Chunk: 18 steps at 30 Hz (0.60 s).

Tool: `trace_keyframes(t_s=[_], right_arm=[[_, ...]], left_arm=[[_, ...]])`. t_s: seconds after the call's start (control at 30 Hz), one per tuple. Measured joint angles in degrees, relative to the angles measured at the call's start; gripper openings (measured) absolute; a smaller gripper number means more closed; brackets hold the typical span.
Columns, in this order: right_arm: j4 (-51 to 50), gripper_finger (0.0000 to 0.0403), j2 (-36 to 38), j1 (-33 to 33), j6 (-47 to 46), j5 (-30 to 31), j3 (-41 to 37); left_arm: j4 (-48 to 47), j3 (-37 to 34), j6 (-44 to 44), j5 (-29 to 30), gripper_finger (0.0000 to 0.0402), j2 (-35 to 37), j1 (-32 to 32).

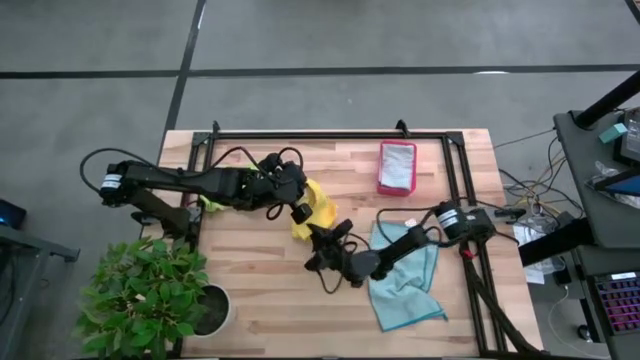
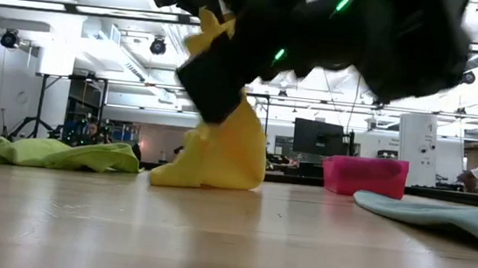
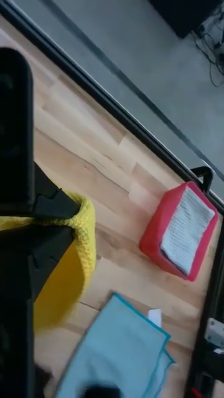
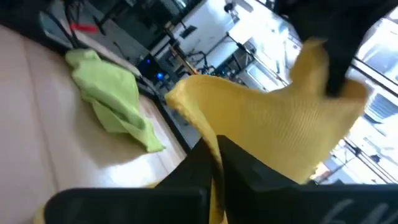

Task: Fold microfiber towels
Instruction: Fold the yellow microfiber towel

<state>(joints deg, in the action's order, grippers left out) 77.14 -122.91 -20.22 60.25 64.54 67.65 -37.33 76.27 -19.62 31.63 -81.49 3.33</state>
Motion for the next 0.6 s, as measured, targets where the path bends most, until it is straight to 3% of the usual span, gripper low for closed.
trace_keyframes(t_s=[0.23,0.37,0.47,0.6], right_arm=[[-2.0,0.0009,16.4,-3.6,-3.9,-0.4,-10.5],[-18.9,0.0008,31.1,-5.3,-14.2,-2.3,-15.6],[-43.6,0.0008,43.6,-4.9,-32.8,-14.3,-16.1],[-71.0,0.0008,56.3,1.6,-55.3,-43.9,-12.3]], left_arm=[[-3.7,0.3,3.9,-5.3,0.0,1.3,0.0],[-6.2,0.5,3.9,-13.1,0.0,2.8,0.1],[-6.3,0.3,3.8,-19.2,0.0,4.1,0.2],[-6.7,0.8,3.9,-26.8,0.0,5.8,0.2]])
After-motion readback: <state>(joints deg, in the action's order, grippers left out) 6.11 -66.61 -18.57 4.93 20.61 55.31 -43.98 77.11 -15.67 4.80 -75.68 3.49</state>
